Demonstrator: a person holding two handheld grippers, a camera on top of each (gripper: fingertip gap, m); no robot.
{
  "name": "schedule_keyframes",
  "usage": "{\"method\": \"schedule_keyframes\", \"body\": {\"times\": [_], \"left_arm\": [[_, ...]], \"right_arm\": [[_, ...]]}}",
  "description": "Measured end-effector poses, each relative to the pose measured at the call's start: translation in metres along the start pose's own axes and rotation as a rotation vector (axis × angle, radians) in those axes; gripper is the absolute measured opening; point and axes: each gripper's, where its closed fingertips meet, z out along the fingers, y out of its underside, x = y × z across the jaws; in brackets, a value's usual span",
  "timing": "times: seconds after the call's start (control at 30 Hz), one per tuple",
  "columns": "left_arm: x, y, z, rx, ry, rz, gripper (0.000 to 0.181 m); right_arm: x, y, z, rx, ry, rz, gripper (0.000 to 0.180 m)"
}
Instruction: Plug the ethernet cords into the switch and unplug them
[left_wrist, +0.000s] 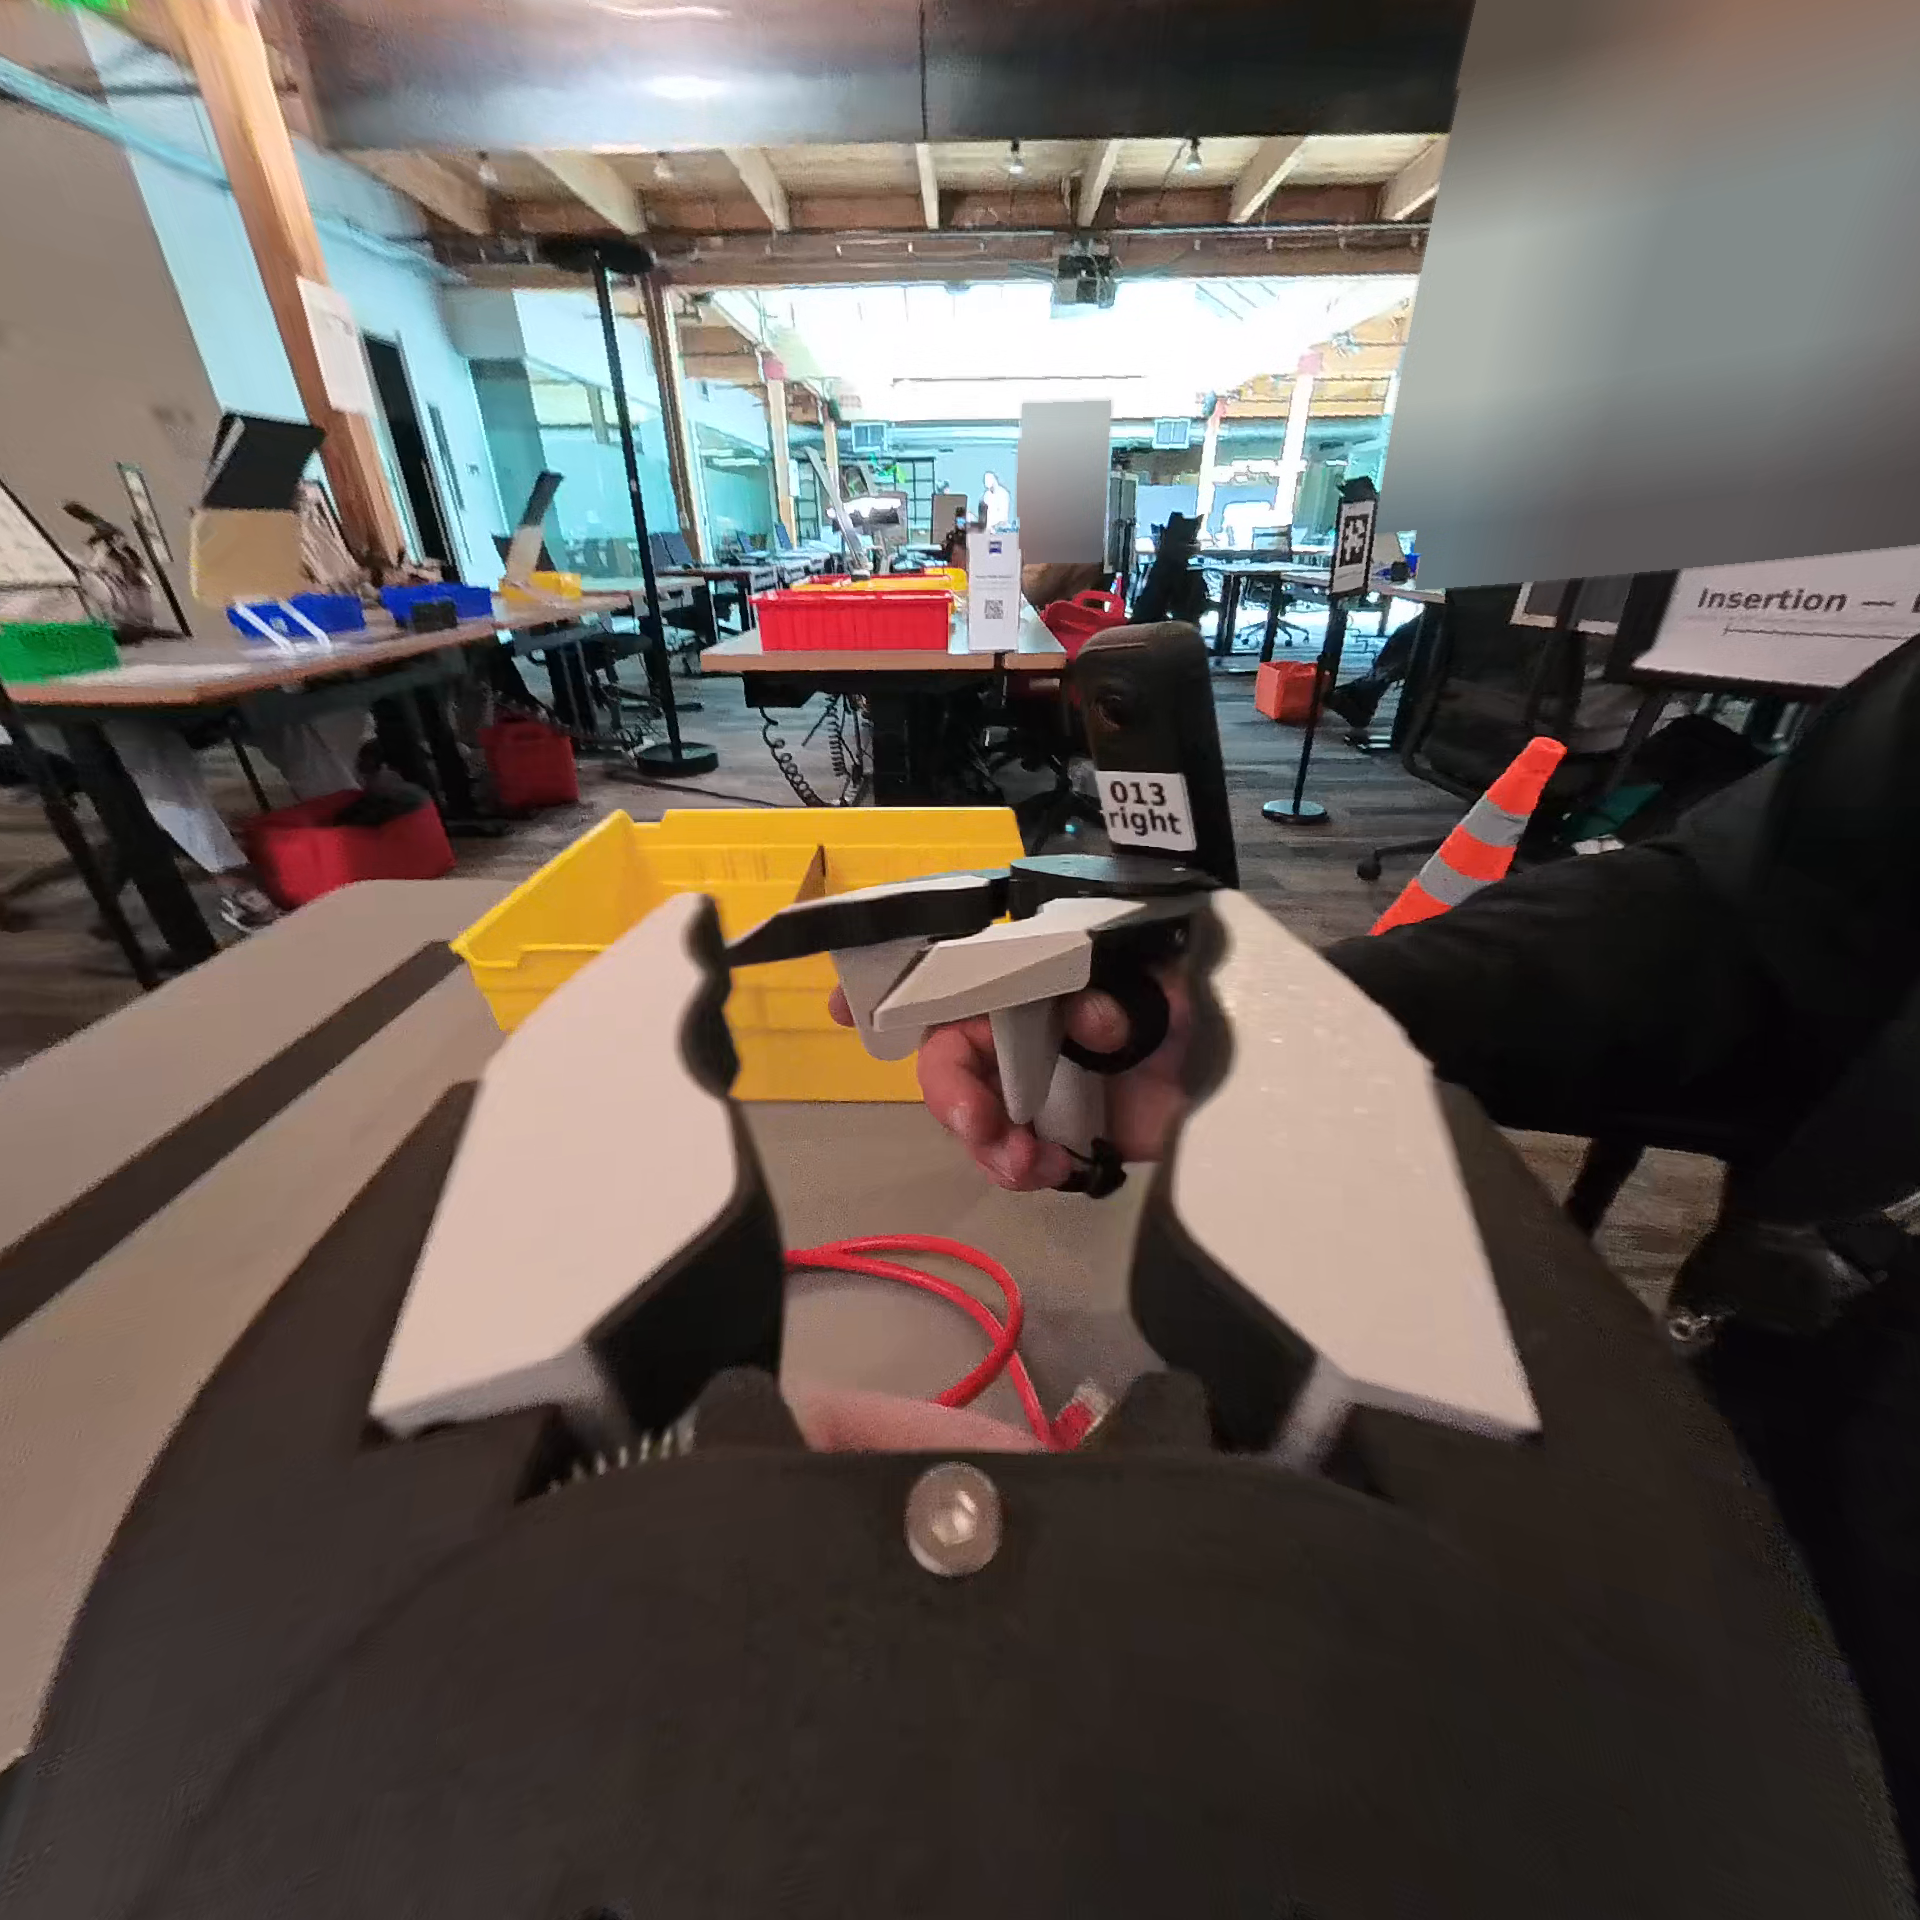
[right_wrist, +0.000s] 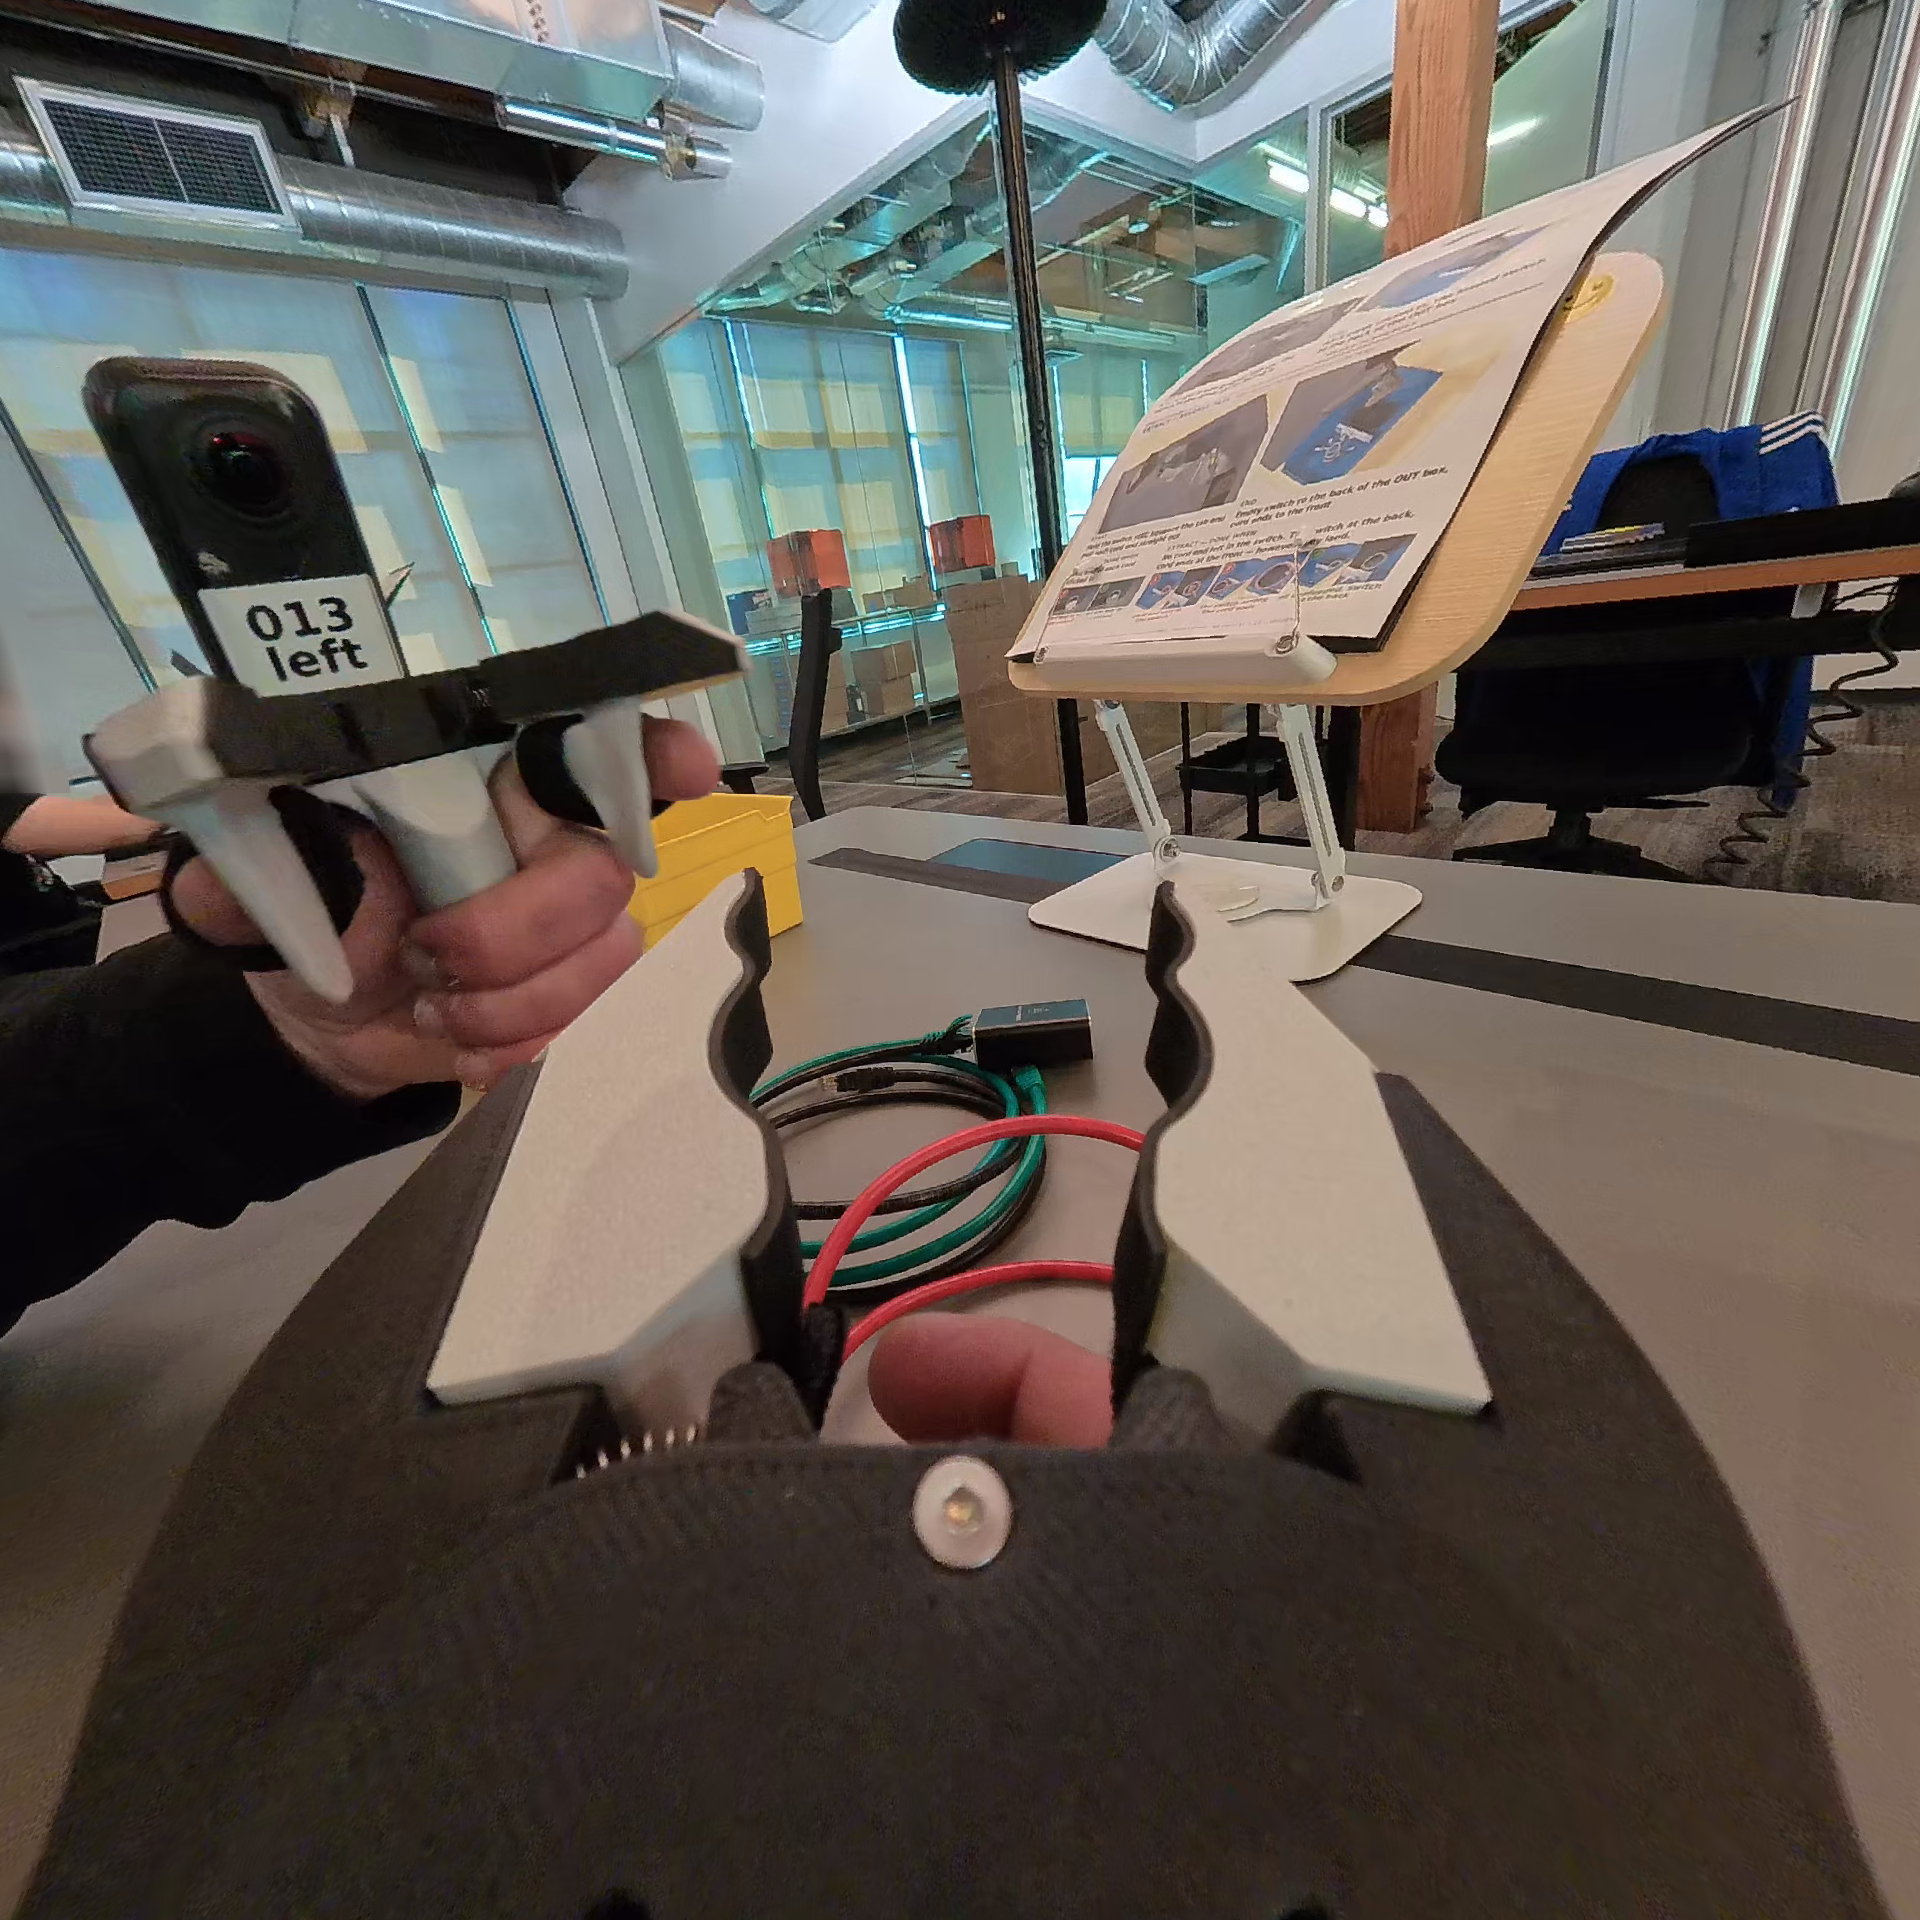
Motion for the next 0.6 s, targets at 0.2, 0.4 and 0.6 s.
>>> {"method": "schedule_keyframes", "body": {"times": [0.2, 0.4, 0.6], "left_arm": [[0.005, 0.001, 0.001, 0.015, 0.063, -0.092, 0.11], [0.039, -0.02, -0.017, 0.124, 0.311, -0.053, 0.0], [0.063, -0.014, -0.01, 0.011, 0.358, 0.103, 0.005]], "right_arm": [[-0.001, 0.0, 0.0, -0.002, -0.003, -0.001, 0.071], [0.002, 0.0, 0.0, 0.0, 0.0, 0.004, 0.071], [0.003, 0.001, 0.0, 0.0, -0.002, 0.008, 0.071]]}}
